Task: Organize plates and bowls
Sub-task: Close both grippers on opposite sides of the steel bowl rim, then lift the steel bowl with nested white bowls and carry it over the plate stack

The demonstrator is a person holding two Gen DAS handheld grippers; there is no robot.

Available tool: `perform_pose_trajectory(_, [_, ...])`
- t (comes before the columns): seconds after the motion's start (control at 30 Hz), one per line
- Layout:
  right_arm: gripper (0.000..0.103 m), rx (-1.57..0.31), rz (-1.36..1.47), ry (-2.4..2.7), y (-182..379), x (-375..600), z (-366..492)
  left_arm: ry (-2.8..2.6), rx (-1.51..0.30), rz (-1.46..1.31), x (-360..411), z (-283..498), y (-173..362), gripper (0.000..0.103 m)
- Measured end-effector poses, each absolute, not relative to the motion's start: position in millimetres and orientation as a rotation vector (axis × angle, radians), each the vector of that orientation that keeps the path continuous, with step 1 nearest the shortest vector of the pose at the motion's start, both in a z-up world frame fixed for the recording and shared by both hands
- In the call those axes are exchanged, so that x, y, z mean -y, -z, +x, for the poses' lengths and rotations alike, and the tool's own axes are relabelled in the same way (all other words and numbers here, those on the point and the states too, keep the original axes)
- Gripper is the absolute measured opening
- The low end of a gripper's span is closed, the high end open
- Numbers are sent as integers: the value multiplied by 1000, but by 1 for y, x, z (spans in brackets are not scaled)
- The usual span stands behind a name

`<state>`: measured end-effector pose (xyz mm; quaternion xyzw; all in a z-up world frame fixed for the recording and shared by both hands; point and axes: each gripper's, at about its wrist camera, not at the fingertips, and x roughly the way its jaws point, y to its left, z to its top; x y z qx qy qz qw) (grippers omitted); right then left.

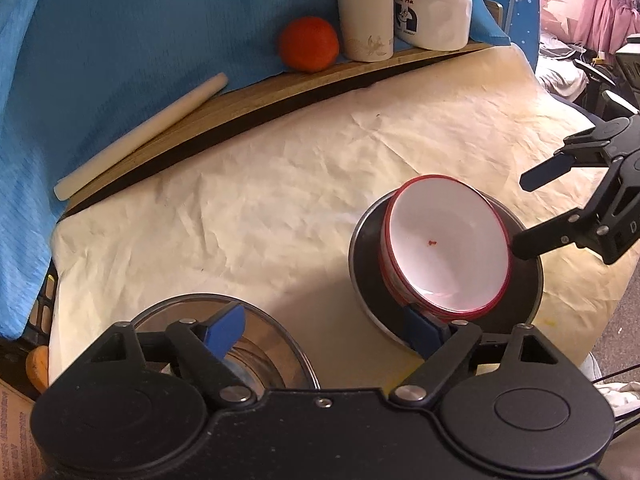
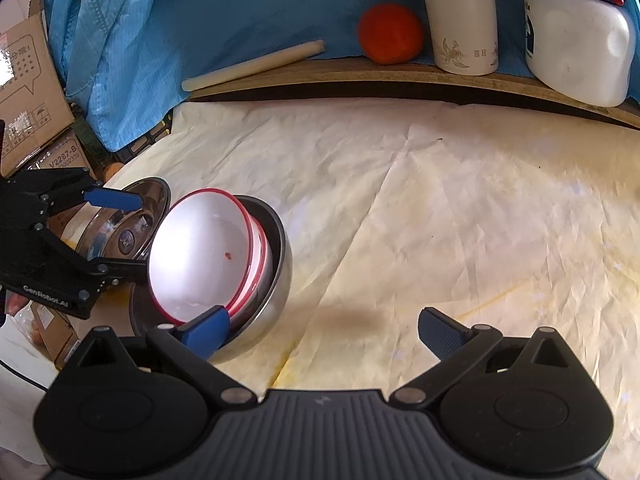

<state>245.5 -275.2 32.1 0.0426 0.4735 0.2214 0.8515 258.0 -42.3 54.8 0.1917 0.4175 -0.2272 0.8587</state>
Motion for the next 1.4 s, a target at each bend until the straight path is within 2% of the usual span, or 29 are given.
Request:
perform_pose_trajectory(0.23, [102,-1017,101,-480,-30,273,247,502,-882,393,44,260,-55,68])
perform_pose_trajectory(0.33, [99,-1035,103,-501,-30,270,248,514,-886,385,46,261,-54,56])
perform_pose_trajectory(0.4, [92,-1039,96,-514,-31,267,247,523,-893,378,48,262,-53,46])
perform_pose_trajectory(0.6, [85,-1044,61,-541,-38,256,242,540,-914,354,51,264,-52,33])
perform_pose_trajectory(0.73, [81,-1076,107,-577,-33,254,244,550,-938,321,51,268,-47,29])
perform_pose_trajectory(1.1, [53,-1100,180,-637,-29,250,245,545,-961,260,54,269,-38,19])
perform_pose_trajectory(1.4, [50,-1123,243,-620,-25,250,244,485,-944,217,54,265,-39,17])
